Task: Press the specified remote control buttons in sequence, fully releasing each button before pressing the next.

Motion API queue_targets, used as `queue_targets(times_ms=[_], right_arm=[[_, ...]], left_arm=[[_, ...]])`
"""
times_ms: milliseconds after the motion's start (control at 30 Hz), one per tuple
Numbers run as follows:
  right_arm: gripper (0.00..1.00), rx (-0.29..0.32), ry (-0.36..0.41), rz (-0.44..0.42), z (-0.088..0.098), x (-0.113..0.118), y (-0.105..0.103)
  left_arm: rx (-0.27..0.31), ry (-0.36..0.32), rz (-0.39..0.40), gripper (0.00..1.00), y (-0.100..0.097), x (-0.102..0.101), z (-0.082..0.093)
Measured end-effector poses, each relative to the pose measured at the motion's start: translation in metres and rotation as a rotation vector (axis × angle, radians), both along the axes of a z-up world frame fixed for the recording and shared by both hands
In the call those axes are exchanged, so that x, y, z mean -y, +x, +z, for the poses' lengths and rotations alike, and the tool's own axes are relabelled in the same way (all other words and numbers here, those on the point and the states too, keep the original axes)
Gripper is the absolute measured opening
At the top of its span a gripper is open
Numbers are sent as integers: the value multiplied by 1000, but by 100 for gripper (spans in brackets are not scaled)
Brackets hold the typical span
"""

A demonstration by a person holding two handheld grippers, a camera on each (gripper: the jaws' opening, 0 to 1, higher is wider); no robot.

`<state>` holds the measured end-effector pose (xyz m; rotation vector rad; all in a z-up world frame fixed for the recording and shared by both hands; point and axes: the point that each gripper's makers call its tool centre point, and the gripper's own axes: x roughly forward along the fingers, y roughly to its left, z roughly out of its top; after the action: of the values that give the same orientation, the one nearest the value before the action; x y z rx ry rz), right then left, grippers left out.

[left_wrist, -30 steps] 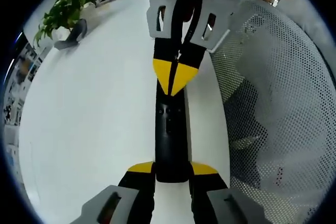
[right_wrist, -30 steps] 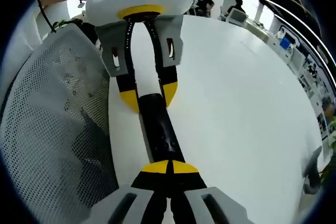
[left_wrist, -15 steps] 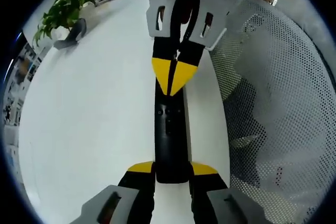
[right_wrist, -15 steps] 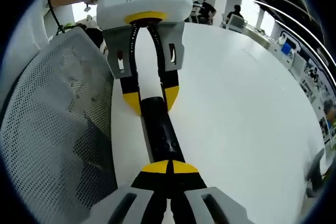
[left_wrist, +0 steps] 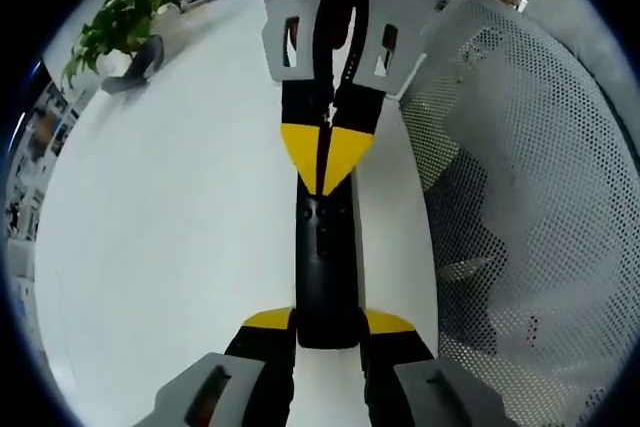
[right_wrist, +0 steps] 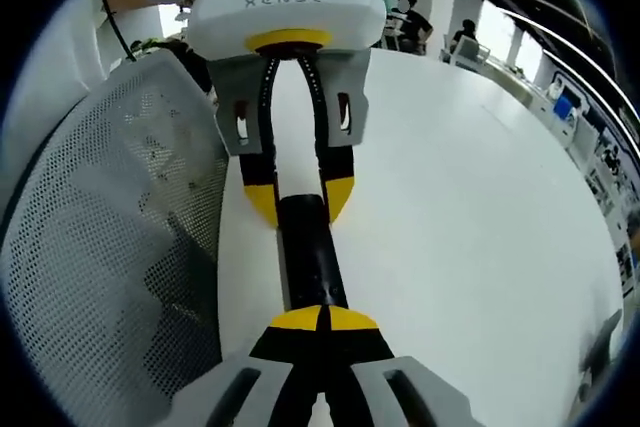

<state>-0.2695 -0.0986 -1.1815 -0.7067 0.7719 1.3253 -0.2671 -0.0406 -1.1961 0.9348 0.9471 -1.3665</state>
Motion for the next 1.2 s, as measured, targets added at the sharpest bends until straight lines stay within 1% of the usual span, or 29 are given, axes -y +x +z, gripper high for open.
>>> queue_targets(times_ms=[133,267,867,967,1067,1100,1133,1200], right_arm=[[0,10,-10,4,-1,-1,0],[0,8,-38,15,-2,-2,1],[0,25,-31,14,-2,-2,2],[0,43,-26,42,-1,-2,2],[0,24,-19,52,0,-2,0],[0,28,-19,54,0,-2,0],[0,47,-34,66,0,1,3],[0,35,-24,64,2,3,4]], left_arm=[[-2,-2,-5,24,0,0,0],[-2,1,-9,24,0,0,0],[4,9,-14,24,0,-1,0],[3,7,-14,24,0,-1,0],[7,7,-12,24,0,-1,0],[7,7,-12,24,0,-1,0],[7,6,-12,24,0,-1,0],[4,5,-12,24,0,-1,0]])
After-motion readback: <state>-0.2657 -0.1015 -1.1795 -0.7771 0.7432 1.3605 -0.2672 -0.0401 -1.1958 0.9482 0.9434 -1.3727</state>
